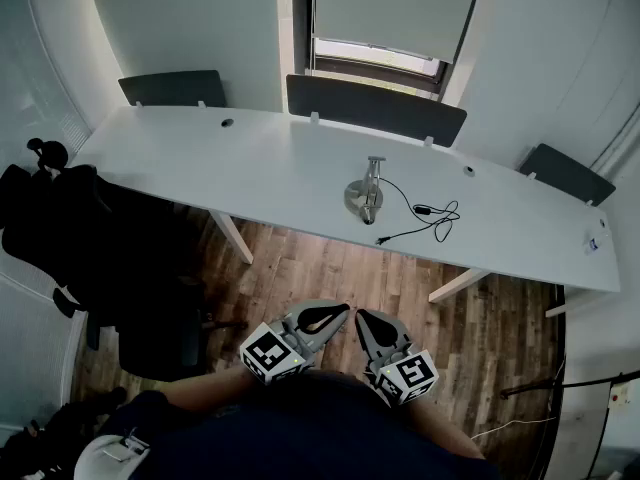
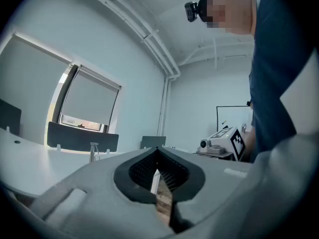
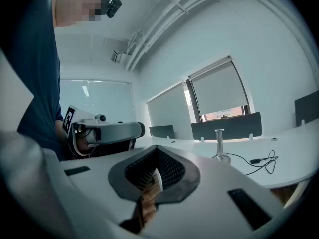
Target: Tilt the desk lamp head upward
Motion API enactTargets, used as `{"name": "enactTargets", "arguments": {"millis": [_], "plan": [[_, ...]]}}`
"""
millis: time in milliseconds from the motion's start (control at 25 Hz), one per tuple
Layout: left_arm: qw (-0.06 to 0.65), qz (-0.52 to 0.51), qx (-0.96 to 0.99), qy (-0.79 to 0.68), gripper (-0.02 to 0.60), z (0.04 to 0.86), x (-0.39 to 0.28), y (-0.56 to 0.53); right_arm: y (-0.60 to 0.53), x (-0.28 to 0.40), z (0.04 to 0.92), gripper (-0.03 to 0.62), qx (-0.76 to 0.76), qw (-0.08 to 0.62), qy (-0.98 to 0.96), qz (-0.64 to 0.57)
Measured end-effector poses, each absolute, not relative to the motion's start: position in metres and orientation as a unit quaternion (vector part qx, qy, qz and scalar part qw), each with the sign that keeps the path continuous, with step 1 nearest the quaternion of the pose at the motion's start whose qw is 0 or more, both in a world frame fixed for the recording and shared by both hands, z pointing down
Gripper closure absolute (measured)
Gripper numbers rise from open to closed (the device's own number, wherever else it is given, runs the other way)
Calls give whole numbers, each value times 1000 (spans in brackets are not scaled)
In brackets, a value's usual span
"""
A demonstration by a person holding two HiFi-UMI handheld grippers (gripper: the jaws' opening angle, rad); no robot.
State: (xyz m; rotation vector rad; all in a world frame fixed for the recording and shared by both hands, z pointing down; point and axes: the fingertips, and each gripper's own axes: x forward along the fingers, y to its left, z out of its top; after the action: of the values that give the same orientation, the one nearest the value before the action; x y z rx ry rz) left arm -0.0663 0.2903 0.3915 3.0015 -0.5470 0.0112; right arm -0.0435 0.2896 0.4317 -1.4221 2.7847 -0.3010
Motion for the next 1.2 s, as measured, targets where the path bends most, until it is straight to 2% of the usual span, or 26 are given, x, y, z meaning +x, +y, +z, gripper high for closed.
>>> {"name": "enactTargets", "arguments": {"millis": [640, 1080, 1200], "plan": [[49, 14, 981, -185, 575, 401, -47, 287, 288, -20, 434, 585, -456, 5, 884, -102], [41, 5, 970, -239, 575, 407, -13, 280, 284, 27, 445, 585, -425, 27, 898, -113], [57, 5, 967, -250, 575, 411, -5, 278, 280, 35, 450, 585, -418, 27, 900, -119]]}}
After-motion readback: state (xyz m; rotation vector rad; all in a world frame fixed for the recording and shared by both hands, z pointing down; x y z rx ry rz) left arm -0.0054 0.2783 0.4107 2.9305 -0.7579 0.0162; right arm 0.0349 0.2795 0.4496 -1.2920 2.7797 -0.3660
